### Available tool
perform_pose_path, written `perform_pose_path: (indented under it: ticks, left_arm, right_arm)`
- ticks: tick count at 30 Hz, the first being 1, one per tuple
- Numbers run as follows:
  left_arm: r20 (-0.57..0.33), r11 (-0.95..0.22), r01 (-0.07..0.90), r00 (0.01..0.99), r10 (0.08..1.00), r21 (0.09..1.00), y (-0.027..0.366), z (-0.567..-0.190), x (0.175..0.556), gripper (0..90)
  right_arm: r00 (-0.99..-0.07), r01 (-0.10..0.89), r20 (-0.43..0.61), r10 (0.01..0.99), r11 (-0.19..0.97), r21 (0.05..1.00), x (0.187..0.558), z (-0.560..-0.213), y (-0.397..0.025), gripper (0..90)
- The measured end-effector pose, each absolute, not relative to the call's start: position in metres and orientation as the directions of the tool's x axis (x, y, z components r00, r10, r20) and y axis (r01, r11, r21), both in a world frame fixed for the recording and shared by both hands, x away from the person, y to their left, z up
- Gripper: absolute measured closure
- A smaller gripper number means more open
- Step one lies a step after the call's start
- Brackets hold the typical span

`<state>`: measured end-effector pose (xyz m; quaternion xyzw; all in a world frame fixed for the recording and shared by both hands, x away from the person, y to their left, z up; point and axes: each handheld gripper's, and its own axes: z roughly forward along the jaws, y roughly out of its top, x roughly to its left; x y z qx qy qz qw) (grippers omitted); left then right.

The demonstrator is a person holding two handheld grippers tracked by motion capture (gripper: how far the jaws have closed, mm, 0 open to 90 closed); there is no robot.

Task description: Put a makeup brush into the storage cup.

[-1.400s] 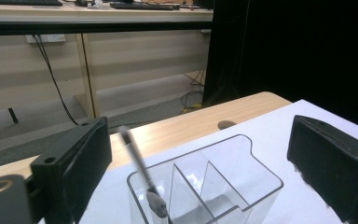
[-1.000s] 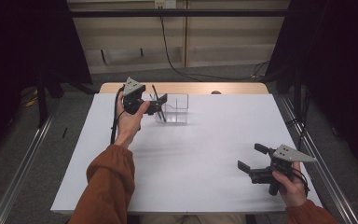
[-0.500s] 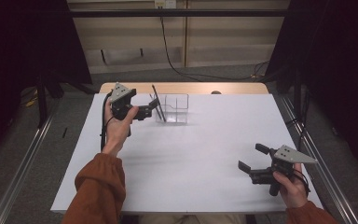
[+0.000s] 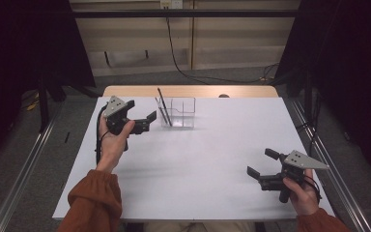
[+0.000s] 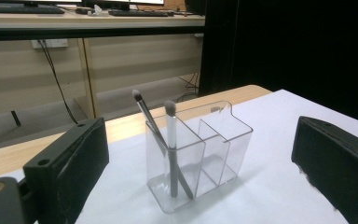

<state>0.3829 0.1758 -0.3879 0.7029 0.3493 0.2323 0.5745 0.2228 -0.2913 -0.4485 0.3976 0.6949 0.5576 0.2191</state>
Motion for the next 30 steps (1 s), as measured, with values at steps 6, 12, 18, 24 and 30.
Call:
perform_pose_path:
  ticks: [6,12,18,24,30]
  left_arm:
    - [-0.054,-0.116,0.21,0.663,0.747,0.971,0.177,-0.391,0.369,3.7]
    - [-0.034,-0.137,0.207,0.658,0.752,0.969,0.183,-0.395,0.358,3.7]
    - [-0.035,-0.146,0.211,0.672,0.74,0.967,0.19,-0.402,0.344,3.7]
    - [-0.049,-0.138,0.218,0.68,0.732,0.966,0.194,-0.404,0.328,3.6]
    - [-0.063,-0.128,0.231,0.672,0.738,0.964,0.204,-0.407,0.314,3.4]
  right_arm:
    - [-0.588,0.304,0.137,0.797,0.061,0.951,0.222,-0.448,-0.291,0.0]
    - [-0.589,0.304,0.136,0.797,0.062,0.951,0.222,-0.448,-0.291,0.0]
    - [-0.588,0.305,0.138,0.797,0.061,0.95,0.222,-0.448,-0.291,0.0]
    - [-0.589,0.303,0.134,0.797,0.064,0.951,0.222,-0.448,-0.291,0.0]
    - [-0.592,0.301,0.133,0.795,0.065,0.952,0.222,-0.448,-0.291,0.0]
